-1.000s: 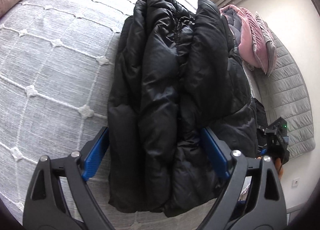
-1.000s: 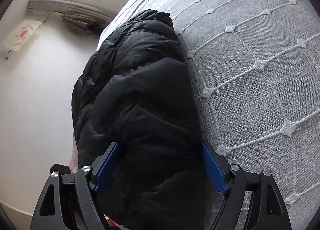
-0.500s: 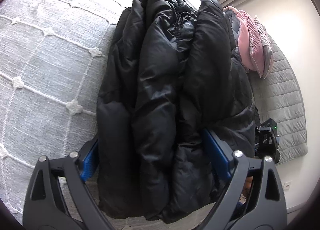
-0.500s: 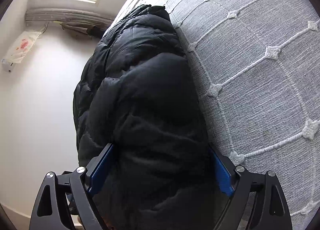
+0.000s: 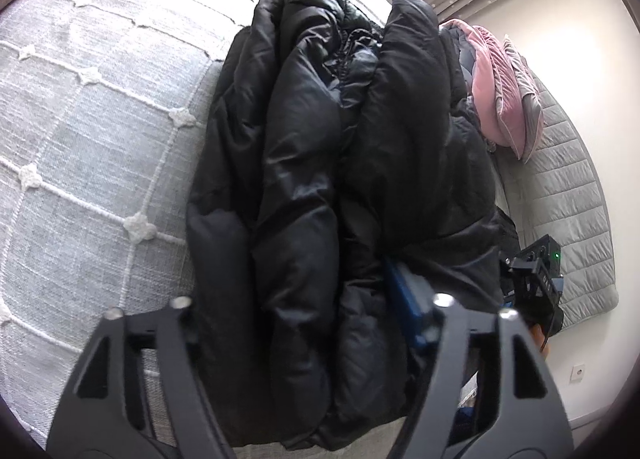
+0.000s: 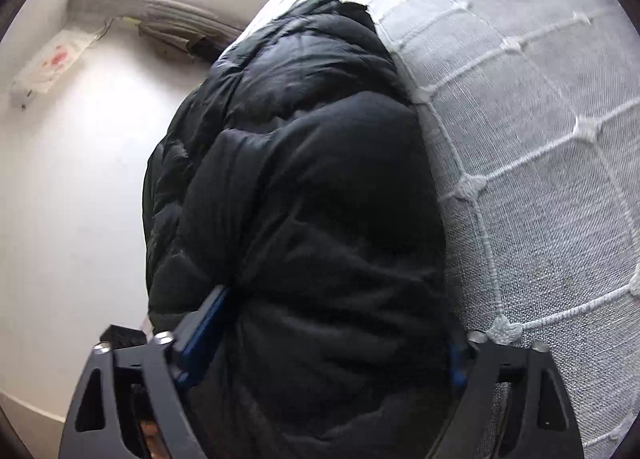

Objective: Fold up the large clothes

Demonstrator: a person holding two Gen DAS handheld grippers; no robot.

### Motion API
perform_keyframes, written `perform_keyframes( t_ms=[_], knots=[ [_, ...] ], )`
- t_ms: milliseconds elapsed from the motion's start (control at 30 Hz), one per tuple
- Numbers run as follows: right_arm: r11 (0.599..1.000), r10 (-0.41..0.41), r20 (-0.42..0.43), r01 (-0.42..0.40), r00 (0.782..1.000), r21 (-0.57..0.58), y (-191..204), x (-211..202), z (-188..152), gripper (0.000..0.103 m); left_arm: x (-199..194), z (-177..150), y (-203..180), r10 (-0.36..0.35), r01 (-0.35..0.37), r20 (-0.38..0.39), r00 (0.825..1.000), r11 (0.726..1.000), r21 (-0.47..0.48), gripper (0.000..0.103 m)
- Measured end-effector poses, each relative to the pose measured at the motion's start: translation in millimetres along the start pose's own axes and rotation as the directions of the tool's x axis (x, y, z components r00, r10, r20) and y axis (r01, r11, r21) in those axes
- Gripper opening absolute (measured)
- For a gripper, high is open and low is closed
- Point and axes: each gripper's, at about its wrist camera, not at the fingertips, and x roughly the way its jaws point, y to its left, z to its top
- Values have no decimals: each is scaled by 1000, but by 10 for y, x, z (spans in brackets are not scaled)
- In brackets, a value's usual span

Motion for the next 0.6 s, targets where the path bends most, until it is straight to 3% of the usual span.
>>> perform_keyframes(
  t_ms=[100,233,367,600],
  knots=[
    [998,-22,21,23,1000,-54,135,-28,-11,57,-44,23,16,-4,4,16,1000,1000,-2,44],
    [983,-79,70,89,994,-158,360,-82,-70,40,-71,19,-14,8,-8,40,999,1000,6,34],
    [942,-154,156,193,976,-274,704,-105,-123,32,-157,61,-64,-5,5,88,996,1000,-8,25],
    [887,-176,286,278,942,-369,1075,-184,37,26,-233,260,-258,-21,21,172,985,1000,4,20]
  ],
)
